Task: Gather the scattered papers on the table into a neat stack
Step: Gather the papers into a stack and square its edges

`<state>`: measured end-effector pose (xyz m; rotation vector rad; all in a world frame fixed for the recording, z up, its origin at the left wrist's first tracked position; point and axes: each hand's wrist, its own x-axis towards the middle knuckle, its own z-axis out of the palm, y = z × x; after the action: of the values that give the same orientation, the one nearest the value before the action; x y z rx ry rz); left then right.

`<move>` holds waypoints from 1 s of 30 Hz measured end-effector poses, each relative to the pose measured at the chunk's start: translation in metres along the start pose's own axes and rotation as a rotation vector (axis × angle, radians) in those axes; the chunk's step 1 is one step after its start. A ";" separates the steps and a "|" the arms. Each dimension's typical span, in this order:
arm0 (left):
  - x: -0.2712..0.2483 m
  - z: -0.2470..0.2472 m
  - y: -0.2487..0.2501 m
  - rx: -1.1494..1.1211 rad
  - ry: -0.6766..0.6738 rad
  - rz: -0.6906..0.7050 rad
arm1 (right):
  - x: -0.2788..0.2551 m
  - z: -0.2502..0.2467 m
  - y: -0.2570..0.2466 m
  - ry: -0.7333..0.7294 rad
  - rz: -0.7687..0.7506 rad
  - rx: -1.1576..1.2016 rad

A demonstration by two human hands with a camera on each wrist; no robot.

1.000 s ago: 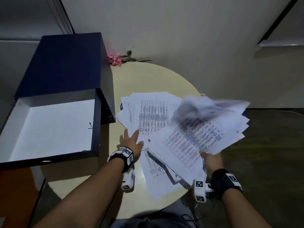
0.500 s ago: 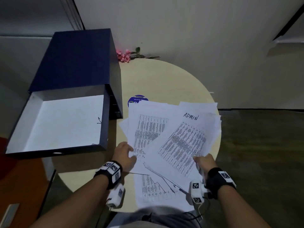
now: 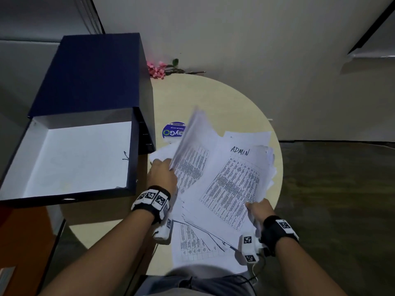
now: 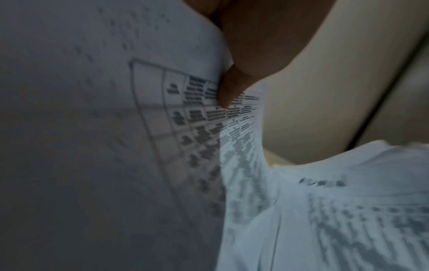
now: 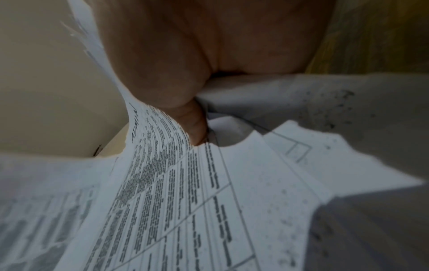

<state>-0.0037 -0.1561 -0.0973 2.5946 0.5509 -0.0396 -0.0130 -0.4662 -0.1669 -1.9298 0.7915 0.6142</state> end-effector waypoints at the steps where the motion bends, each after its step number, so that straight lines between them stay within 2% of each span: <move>1: -0.003 -0.008 0.008 -0.009 0.036 0.053 | 0.001 0.000 -0.001 -0.003 -0.009 0.000; 5: -0.011 -0.046 0.035 -0.227 0.265 0.153 | 0.001 -0.002 0.000 -0.042 -0.021 0.032; 8: -0.006 -0.073 0.047 -0.387 0.338 0.054 | 0.001 -0.006 0.005 -0.099 -0.058 0.058; 9: -0.004 -0.077 0.051 -0.456 0.313 0.031 | 0.001 -0.007 0.004 -0.114 -0.064 0.056; 12: -0.001 -0.062 0.049 -0.650 0.096 -0.044 | 0.006 -0.008 0.006 -0.092 -0.124 0.128; 17: -0.002 0.001 0.012 -0.579 -0.266 -0.197 | -0.012 -0.011 -0.003 -0.103 -0.157 0.275; 19: -0.005 0.015 0.004 -0.597 -0.322 -0.213 | -0.014 -0.011 -0.005 -0.116 -0.172 0.286; 24: -0.012 0.030 -0.011 -0.573 -0.318 -0.252 | -0.018 -0.009 -0.012 -0.243 -0.238 0.362; 25: -0.014 0.028 -0.012 -0.621 -0.350 -0.263 | -0.021 -0.009 -0.013 -0.276 -0.247 0.384; 28: -0.016 0.024 -0.025 -0.948 -0.479 -0.376 | -0.028 -0.004 -0.019 -0.403 -0.265 0.381; 30: -0.020 0.022 -0.036 -0.959 -0.546 -0.433 | -0.034 0.002 -0.024 -0.498 -0.304 0.312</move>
<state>-0.0345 -0.1447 -0.1301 1.4215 0.6854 -0.4819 -0.0179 -0.4467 -0.1304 -1.4813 0.2521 0.6967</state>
